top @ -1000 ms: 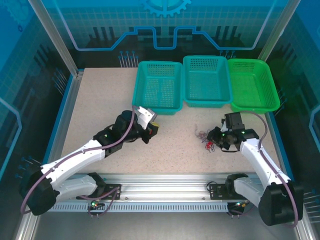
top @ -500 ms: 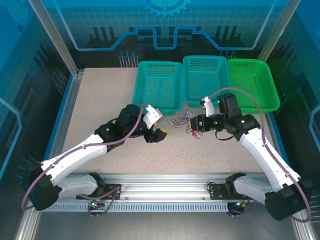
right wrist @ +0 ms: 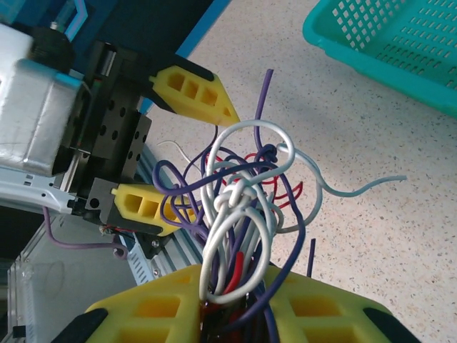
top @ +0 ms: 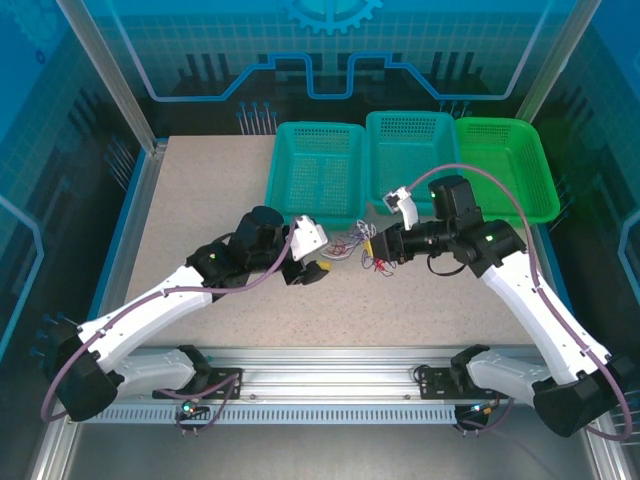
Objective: Untangle the cables
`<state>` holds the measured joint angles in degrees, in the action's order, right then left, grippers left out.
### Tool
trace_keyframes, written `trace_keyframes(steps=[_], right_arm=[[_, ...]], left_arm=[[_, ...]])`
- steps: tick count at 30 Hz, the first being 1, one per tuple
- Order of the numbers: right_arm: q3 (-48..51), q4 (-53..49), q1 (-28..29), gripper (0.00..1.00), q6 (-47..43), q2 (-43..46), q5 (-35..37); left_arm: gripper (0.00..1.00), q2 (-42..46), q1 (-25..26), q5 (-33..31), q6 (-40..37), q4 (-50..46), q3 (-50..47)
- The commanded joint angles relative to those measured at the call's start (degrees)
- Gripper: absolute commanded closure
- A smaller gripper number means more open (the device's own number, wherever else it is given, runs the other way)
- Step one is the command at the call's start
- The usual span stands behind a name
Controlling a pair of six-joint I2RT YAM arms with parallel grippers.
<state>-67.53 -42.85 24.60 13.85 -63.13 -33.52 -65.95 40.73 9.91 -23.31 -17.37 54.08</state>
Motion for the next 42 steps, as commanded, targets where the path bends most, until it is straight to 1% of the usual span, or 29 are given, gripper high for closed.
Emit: trace_keyframes(steps=[1,2,3,4,5,6,7,9,10,11,12,13,14,16,17,19,21,22,24,28,31,34,38,39,40,42], right_arm=[[-1.6,-0.8,0.8,0.77,-0.7,-0.2,-1.0],[-1.6,-1.1,0.8,0.77,-0.8,-0.3,-0.4],[-1.5,-1.4,0.8,0.77,-0.9,-0.4,0.2],[-1.3,-1.7,0.8,0.77,-0.8,-0.5,1.1],[-1.2,-1.9,0.8,0.76,-0.5,-0.5,2.6],[-0.9,-2.4,0.8,0.74,0.5,-0.3,6.4],[-0.4,-2.9,0.8,0.74,1.9,-0.2,11.2],[1.0,-4.8,-0.1,0.74,7.4,0.8,25.4],[2.0,-5.6,-1.3,0.74,10.0,1.5,31.0],[3.4,-6.5,-3.3,0.72,13.5,2.5,35.5],[5.0,-7.2,-6.2,0.70,16.8,3.7,38.5],[6.9,-7.4,-8.8,0.70,19.3,4.8,39.3],[8.9,-7.1,-12.3,0.70,21.6,6.0,38.5],[12.0,-4.5,-17.7,0.73,23.1,7.8,33.8],[12.6,-3.6,-18.7,0.74,23.2,8.0,32.1],[12.9,-1.9,-18.3,0.79,22.2,7.3,29.0],[13.3,-0.3,-16.6,0.79,21.5,5.9,25.2],[13.5,0.6,-15.4,0.76,21.0,5.4,23.6],[14.1,3.4,-11.5,0.67,19.2,4.5,20.9],[15.7,8.9,-1.2,0.50,16.1,3.9,19.8],[16.8,12.7,3.1,0.39,16.2,3.6,18.8],[21.2,15.8,4.1,0.36,18.7,3.5,19.2],[21.3,15.3,4.9,0.36,18.3,1.7,19.4],[20.9,14.7,5.4,0.36,17.7,1.0,19.6],[20.4,14.2,6.2,0.36,17.0,0.0,20.0],[19.6,14.2,7.8,0.36,15.8,-2.2,20.2]], left_arm=[[0.52,0.8,0.1,1.9,0.3,0.4,-0.7],[0.63,0.7,0.2,2.4,0.8,0.7,-0.7],[0.77,0.7,0.2,2.8,1.3,0.8,-0.6],[0.86,0.6,0.2,3.1,1.7,1.0,-0.6],[0.96,0.6,0.2,3.2,2.1,1.0,-0.6],[1.00,0.7,0.2,2.9,2.4,0.8,-0.8],[1.00,0.9,0.2,2.4,2.9,0.8,-0.9],[1.00,1.9,0.1,0.0,4.2,1.0,-1.7],[1.00,2.5,-0.2,-1.3,5.2,0.9,-2.2],[1.00,3.1,-0.7,-2.6,6.5,0.7,-2.6],[1.00,4.0,-1.3,-3.6,7.9,0.5,-3.1],[1.00,4.8,-1.8,-4.2,9.2,0.3,-3.6],[1.00,5.6,-2.3,-4.8,10.9,0.4,-4.3],[1.00,7.3,-2.9,-5.1,13.5,1.1,-5.7],[1.00,7.9,-2.9,-5.2,14.8,1.5,-6.5],[1.00,8.7,-3.1,-5.0,17.0,2.5,-7.8],[1.00,8.9,-3.1,-4.4,19.1,4.2,-9.1],[1.00,8.8,-3.1,-3.9,20.0,4.9,-9.7],[1.00,8.1,-3.1,-3.4,21.2,5.8,-10.8],[1.00,7.4,-3.0,-4.6,23.3,6.5,-12.8],[1.00,6.9,-2.9,-5.3,25.9,7.7,-14.3],[1.00,4.5,-2.9,-5.9,29.6,8.3,-16.9],[1.00,2.6,-2.1,-8.5,35.7,8.2,-20.2],[0.98,2.6,-1.8,-8.7,36.7,8.2,-20.8],[0.89,2.9,-1.5,-8.7,37.5,8.4,-21.6],[0.78,3.5,-1.2,-8.8,39.3,8.6,-23.0]])
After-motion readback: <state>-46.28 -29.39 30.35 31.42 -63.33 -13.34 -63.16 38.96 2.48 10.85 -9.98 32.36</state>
